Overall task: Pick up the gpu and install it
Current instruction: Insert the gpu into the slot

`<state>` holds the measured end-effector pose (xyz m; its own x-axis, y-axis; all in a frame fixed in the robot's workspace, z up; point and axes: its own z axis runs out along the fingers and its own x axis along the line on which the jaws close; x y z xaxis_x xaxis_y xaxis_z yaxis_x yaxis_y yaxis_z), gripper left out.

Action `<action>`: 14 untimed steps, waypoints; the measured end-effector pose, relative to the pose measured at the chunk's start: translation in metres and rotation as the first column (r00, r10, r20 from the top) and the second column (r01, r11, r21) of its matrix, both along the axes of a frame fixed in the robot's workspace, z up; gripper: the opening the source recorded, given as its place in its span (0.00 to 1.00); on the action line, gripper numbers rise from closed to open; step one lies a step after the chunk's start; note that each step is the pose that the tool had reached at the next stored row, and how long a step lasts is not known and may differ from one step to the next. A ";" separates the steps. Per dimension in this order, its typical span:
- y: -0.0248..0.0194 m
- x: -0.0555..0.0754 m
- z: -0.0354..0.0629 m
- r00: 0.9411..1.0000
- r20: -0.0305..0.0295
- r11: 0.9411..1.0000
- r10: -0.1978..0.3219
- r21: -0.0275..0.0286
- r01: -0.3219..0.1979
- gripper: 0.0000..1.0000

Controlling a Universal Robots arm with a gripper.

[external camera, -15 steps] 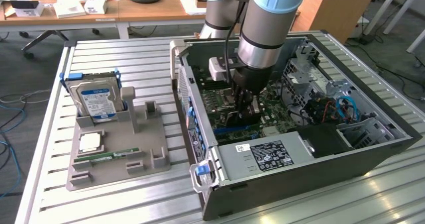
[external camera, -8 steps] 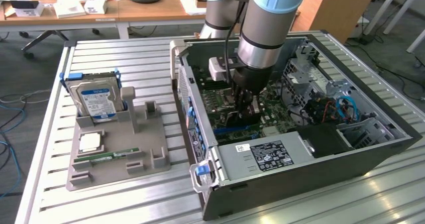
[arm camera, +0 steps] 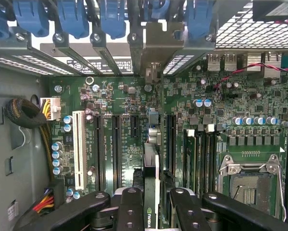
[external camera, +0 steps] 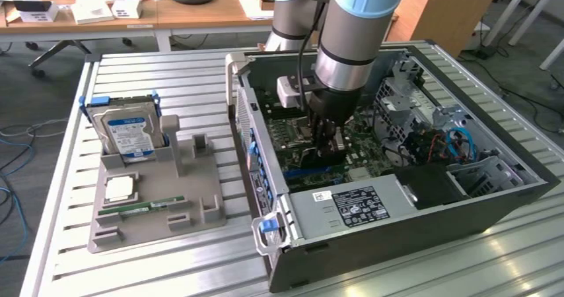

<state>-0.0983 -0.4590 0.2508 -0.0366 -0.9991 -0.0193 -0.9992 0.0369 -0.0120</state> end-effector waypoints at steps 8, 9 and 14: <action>0.0000 -0.002 0.0000 1.000 0.003 1.000 0.004 -0.001 -0.004 0.26; 0.0000 -0.002 -0.0001 1.000 0.003 1.000 0.005 -0.001 -0.005 0.26; 0.0000 -0.003 -0.0002 1.000 0.006 1.000 0.009 -0.001 -0.009 0.26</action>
<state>-0.1015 -0.4590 0.2505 -0.0277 -0.9994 -0.0187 -0.9994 0.0281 -0.0177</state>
